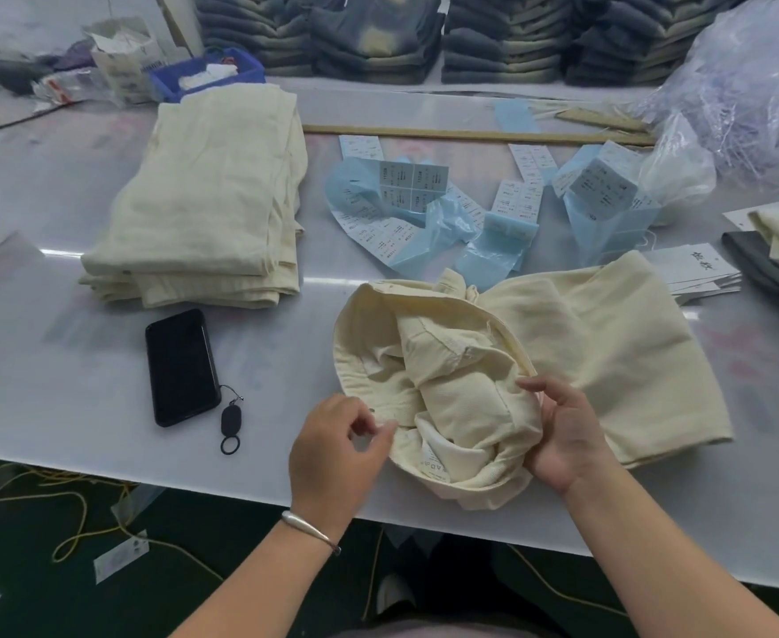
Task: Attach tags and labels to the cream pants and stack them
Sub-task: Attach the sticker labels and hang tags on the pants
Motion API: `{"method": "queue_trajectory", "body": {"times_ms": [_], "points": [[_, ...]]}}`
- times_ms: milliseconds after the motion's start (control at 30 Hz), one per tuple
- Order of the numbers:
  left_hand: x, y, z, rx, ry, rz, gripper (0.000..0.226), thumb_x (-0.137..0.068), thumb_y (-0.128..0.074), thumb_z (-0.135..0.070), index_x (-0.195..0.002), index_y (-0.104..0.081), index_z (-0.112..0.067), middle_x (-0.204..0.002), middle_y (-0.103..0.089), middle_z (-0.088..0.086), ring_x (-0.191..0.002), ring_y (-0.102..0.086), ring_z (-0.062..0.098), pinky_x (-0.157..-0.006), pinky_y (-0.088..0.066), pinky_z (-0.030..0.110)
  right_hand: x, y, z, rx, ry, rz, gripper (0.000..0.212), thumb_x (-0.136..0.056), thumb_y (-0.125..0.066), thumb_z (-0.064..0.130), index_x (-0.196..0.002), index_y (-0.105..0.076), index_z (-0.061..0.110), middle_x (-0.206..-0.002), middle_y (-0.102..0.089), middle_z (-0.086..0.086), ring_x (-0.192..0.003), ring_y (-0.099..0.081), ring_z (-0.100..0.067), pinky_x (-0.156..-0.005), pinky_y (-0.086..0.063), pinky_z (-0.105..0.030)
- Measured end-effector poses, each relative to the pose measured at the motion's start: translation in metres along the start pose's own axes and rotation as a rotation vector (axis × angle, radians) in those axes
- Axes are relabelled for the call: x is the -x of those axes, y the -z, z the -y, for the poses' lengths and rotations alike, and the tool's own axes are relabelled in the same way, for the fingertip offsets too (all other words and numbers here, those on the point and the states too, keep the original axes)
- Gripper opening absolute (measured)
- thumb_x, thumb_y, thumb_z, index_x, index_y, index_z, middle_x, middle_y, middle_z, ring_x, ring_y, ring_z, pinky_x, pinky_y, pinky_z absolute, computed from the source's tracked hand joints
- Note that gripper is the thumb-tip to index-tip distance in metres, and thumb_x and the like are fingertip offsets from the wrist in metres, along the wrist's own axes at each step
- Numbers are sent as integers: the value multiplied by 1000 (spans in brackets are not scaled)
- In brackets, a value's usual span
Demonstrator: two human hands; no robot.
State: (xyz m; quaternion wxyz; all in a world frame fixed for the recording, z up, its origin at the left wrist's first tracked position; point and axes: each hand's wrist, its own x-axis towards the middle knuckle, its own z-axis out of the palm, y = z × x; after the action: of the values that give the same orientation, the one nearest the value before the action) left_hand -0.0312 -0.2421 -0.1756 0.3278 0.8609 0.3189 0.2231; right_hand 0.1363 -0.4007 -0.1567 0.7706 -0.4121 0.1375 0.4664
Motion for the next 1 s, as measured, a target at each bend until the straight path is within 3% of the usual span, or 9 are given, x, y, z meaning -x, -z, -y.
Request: {"method": "queue_trajectory", "body": {"times_ms": [67, 133, 200, 300, 433, 533, 667, 900, 1000], "points": [[-2, -4, -13, -114, -70, 125, 29, -68, -67, -60, -68, -59, -32, -70, -53, -17, -73, -47, 2, -63, -38, 19, 0, -1, -2, 0, 9, 7, 46, -73, -54, 12, -118, -64, 6, -104, -68, -16, -93, -67, -32, -85, -51, -40], [-6, -10, -22, -254, 46, 349, 40, -62, -60, -71, -68, -62, -31, -74, -53, -17, -78, -47, 4, -68, -39, 27, 0, -2, -4, -5, 22, -4, 44, -73, -53, 12, -115, -65, 5, -103, -69, -16, -93, -67, -32, -84, -51, -40], [-7, -16, -24, -146, 170, 489, 33, -66, -70, -57, -68, -65, -24, -77, -55, -14, -81, -50, 6, -70, -41, 28, 0, -2, -5, -6, 19, -22, 43, -75, -52, 12, -115, -65, 4, -104, -68, -16, -95, -65, -33, -87, -50, -41], [-1, -11, -22, 283, 271, 550, 18, -73, -81, -25, -63, -66, -23, -69, -59, -14, -69, -53, 2, -65, -43, 17, -1, 3, -4, -10, 16, -54, 43, -74, -52, 12, -114, -64, 3, -103, -67, -16, -95, -64, -33, -90, -49, -41], [6, 1, -12, 615, 306, 531, 7, -79, -76, -4, -79, -70, -6, -76, -68, 0, -74, -60, 9, -72, -48, 21, -5, 10, -4, -9, -34, -115, 35, -71, -54, 12, -102, -65, 2, -97, -66, -16, -89, -64, -33, -87, -50, -41], [10, 3, -9, 652, 326, 457, 13, -77, -76, 2, -78, -73, -11, -79, -72, -2, -78, -67, 10, -77, -54, 25, -8, 11, -6, -1, -36, -128, 33, -70, -54, 13, -99, -66, 3, -95, -67, -15, -87, -65, -32, -85, -50, -40], [10, 2, -10, 699, 350, 424, 29, -77, -75, 5, -70, -77, -23, -79, -76, -2, -79, -71, 9, -73, -53, 17, -8, 11, -6, 4, -38, -121, 35, -68, -55, 13, -100, -66, 2, -95, -68, -15, -86, -66, -32, -83, -51, -39], [5, 0, -16, 751, 422, 433, 9, -79, -74, 2, -84, -73, -4, -84, -76, 8, -78, -70, 11, -71, -51, 15, -8, 9, -8, 9, -34, -123, 29, -67, -54, 12, -91, -66, 2, -84, -69, -14, -74, -68, -30, -75, -52, -37], [3, 1, -17, 764, 457, 442, 10, -79, -74, -2, -89, -72, 1, -86, -75, 10, -76, -69, 9, -69, -50, 13, -7, 10, -9, -6, -56, -113, 30, -67, -54, 13, -93, -65, 2, -85, -69, -15, -76, -67, -31, -75, -51, -37]]}}
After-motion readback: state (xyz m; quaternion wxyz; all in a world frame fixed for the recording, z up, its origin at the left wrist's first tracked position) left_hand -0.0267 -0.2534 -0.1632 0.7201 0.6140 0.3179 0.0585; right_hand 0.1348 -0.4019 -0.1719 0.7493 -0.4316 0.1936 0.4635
